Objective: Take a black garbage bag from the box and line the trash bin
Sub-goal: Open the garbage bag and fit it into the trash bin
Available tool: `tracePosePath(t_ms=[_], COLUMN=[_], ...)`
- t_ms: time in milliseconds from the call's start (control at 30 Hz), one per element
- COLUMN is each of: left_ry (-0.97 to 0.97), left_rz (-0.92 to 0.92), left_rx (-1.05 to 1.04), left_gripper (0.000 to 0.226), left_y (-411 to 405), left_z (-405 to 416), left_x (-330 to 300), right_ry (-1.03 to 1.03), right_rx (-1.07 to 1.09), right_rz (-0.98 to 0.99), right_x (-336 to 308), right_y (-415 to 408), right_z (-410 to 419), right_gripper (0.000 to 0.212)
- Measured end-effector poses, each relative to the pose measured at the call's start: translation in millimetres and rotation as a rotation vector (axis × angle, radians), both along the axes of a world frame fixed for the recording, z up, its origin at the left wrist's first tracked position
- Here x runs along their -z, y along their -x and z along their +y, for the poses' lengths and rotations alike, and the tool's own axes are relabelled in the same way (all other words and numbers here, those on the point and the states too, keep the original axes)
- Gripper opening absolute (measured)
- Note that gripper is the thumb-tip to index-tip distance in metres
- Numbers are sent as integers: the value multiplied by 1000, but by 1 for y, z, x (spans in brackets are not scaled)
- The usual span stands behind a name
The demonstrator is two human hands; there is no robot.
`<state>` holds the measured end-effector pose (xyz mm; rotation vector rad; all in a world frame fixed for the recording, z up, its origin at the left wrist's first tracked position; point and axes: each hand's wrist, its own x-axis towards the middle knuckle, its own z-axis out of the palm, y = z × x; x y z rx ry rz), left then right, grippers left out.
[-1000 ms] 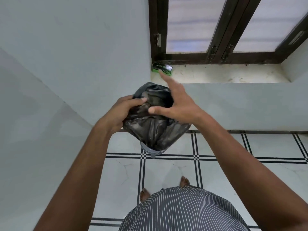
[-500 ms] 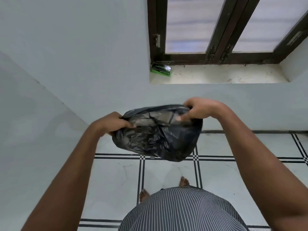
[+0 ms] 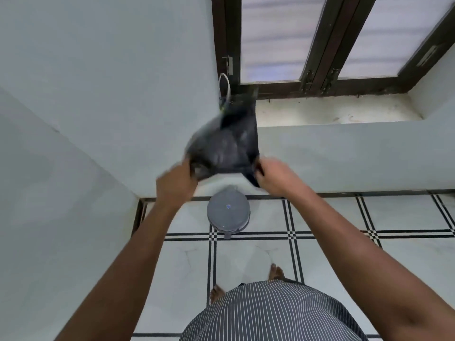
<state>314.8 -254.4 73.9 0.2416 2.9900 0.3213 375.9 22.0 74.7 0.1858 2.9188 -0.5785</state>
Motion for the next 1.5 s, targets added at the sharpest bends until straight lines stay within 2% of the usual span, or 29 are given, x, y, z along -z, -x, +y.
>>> tracePosePath(t_ms=[33,67,100,133,167,267,300,333,367,433,500,533,567,633,667,767,833,933,1000,1067,1133,1167,1233,1267,1300,1333,1400,1433,1500], left_ry=[160,209,146,23,-119,-520,-580,-573,-510,-266,-60,-14,-40,-226,-340,-627,-792,-768,-616,-532,-552,-564,-560,-553,-560,-572,-576,-527,-274], left_rz=[-312,-566,-683,-666,-541,195,344,389,353,126,-272,-486,-646,-730,-663,-253,-22,316,343,188,41,13,-16,-25,-27,-22,-2,6,-4], left_rx=[42,67,40,-13,-103,-336,-308,-240,-167,-27,34,30,8,-105,-167,-314,-318,-122,6,48,0,-5,52,97,147,191,231,230,193], left_gripper=[36,26,20,18,17,34,43,50,52,48,43,39,35,25,21,27,26,24,27,28,25,21,15,13,14,16,25,37,59], left_y=[1,-1,-2,-4,-5,-16,-21,-24,-27,-23,-17,-16,-17,-17,-16,-9,-13,-31,-37,-43,-46,-46,-43,-40,-38,-36,-37,-35,-27], left_z=[-8,-16,-20,-22,-20,-12,-11,-12,-12,-21,-35,-41,-46,-49,-47,-33,-22,-11,-10,-9,-3,2,18,27,36,46,62,67,65], left_x=[16,27,32,35,36,21,13,10,9,26,44,48,51,53,51,31,9,-8,5,21,26,23,13,6,0,-4,-14,-18,-21], right_ry=[-40,-25,42,116,180,279,277,257,221,67,24,111,234,434,492,620,664,606,459,404,413,400,367,345,318,295,243,228,277], right_rx=[-73,-100,-70,0,116,382,380,359,328,262,145,110,121,217,276,463,547,482,380,331,340,330,216,143,74,19,-11,1,92], right_rz=[-287,-427,-420,-298,-97,620,737,759,699,332,-200,-397,-499,-427,-321,57,345,662,658,476,231,144,131,182,241,283,311,315,349], right_x=[10,16,19,20,20,9,6,4,7,24,38,43,48,57,57,39,20,4,19,34,43,44,36,31,25,20,14,11,4], right_y=[-4,-9,-12,-12,-11,-9,-10,-12,-12,-15,-25,-31,-36,-36,-34,-25,-25,-40,-50,-58,-62,-64,-65,-62,-59,-54,-41,-35,-29], right_z=[5,8,9,9,6,-8,-12,-15,-16,-10,-7,-7,-7,-11,-14,-24,-29,-31,-23,-14,-5,-2,-2,-5,-9,-12,-12,-9,4], right_gripper=[23,21,21,20,19,19,20,19,18,21,22,20,17,17,20,20,18,16,19,23,33,48,102,121,126,118,71,47,26])
